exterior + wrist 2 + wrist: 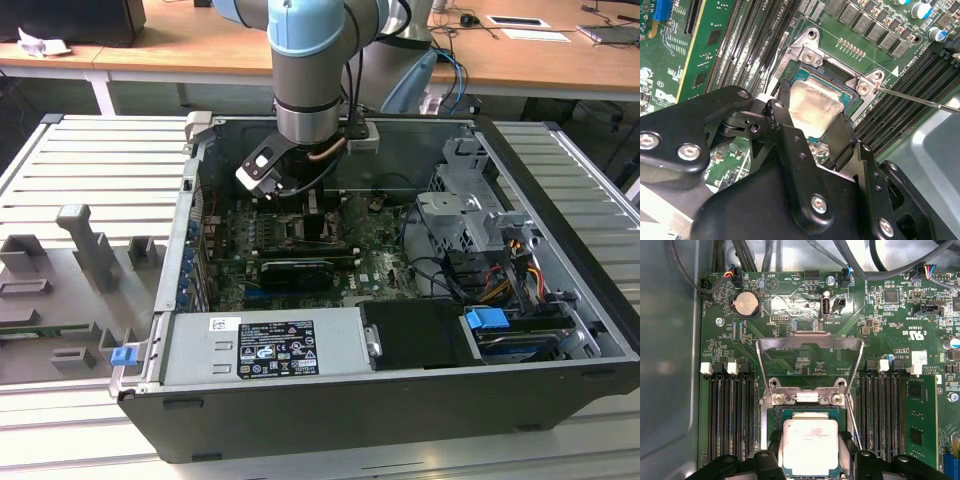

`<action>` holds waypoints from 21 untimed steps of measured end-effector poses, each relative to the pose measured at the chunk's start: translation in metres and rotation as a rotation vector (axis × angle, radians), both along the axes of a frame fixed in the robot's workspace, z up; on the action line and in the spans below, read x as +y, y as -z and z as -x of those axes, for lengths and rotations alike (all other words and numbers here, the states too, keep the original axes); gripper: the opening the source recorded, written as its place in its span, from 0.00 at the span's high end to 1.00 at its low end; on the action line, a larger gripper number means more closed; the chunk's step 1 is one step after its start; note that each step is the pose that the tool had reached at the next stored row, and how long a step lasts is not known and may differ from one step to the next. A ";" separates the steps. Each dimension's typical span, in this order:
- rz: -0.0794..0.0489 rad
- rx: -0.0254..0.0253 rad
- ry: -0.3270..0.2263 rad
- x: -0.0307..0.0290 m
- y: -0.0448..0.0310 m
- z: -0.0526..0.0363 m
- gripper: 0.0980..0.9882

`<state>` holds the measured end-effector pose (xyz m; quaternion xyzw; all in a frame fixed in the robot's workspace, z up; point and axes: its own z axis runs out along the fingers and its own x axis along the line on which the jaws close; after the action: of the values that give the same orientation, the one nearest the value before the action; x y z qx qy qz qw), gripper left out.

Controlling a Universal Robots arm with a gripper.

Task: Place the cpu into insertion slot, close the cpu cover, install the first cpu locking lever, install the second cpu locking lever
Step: 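Place the cpu into insertion slot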

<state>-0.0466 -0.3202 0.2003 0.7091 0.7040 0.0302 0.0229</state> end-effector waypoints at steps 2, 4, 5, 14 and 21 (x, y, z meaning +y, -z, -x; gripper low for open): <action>0.000 0.0000 0.000 0.0000 0.0000 0.0000 0.52; 0.000 -0.0001 0.000 0.0000 0.0001 0.0000 0.43; 0.000 0.0000 0.000 0.0000 0.0001 0.0000 0.43; 0.009 0.0002 0.000 0.0044 -0.0134 -0.0036 0.45; 0.021 0.0006 0.000 0.0022 -0.0151 -0.0036 0.86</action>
<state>-0.0430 -0.3179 0.2154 0.7088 0.7044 0.0227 0.0302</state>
